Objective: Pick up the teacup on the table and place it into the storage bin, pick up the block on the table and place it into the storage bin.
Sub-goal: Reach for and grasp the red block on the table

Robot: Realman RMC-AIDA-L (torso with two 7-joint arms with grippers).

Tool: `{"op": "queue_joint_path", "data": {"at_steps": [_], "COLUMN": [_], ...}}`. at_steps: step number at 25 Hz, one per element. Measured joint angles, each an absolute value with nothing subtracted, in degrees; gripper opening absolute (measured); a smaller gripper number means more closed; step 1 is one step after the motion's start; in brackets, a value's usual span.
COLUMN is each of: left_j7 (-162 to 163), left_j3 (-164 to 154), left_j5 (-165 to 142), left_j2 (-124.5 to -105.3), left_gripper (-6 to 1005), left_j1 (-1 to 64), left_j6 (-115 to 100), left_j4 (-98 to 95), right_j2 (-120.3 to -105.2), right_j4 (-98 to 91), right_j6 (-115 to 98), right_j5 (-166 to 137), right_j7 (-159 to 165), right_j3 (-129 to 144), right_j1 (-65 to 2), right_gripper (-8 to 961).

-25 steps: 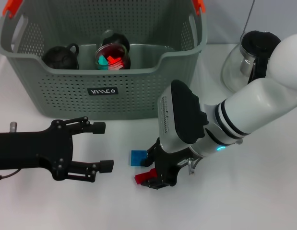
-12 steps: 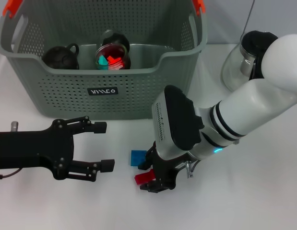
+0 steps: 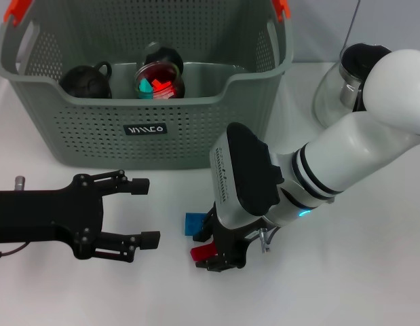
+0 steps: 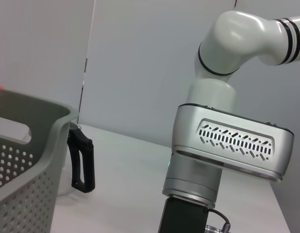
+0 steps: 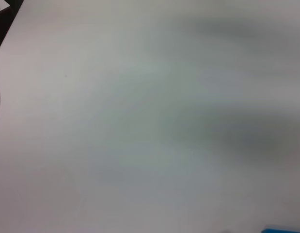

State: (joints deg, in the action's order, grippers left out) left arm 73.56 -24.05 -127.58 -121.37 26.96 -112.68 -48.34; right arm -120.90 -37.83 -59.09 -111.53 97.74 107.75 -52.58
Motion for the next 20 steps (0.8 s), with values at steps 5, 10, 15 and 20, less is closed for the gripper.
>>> {"op": "queue_joint_path", "data": {"at_steps": [5, 10, 15, 20], "left_j7": [73.66, 73.66, 73.66, 73.65], "left_j3": [-24.08, -24.09, -24.08, -24.08], "left_j5": [-127.61, -127.62, -127.62, -127.62], "left_j2": [-121.37, -121.37, -121.37, -121.37], "left_gripper": [936, 936, 936, 937], "left_j1": [26.98, 26.99, 26.98, 26.99], "left_j6": [-112.68, -112.68, -112.68, -112.68], "left_j4": [-48.34, -48.34, -48.34, -48.33], "right_j2": [-121.00, -121.04, -121.03, -121.02], "right_j4": [-37.44, -37.36, -37.35, -37.53], "right_j6": [-58.41, -57.77, -57.46, -57.59], "right_j5": [-111.53, -111.45, -111.48, -111.52], "right_j7": [97.99, 98.28, 99.02, 99.22], "right_j3": [107.98, 108.62, 108.79, 108.88], "right_j1": [-52.67, -52.67, -52.73, -52.72], "right_gripper": [356, 335, 277, 214]}}
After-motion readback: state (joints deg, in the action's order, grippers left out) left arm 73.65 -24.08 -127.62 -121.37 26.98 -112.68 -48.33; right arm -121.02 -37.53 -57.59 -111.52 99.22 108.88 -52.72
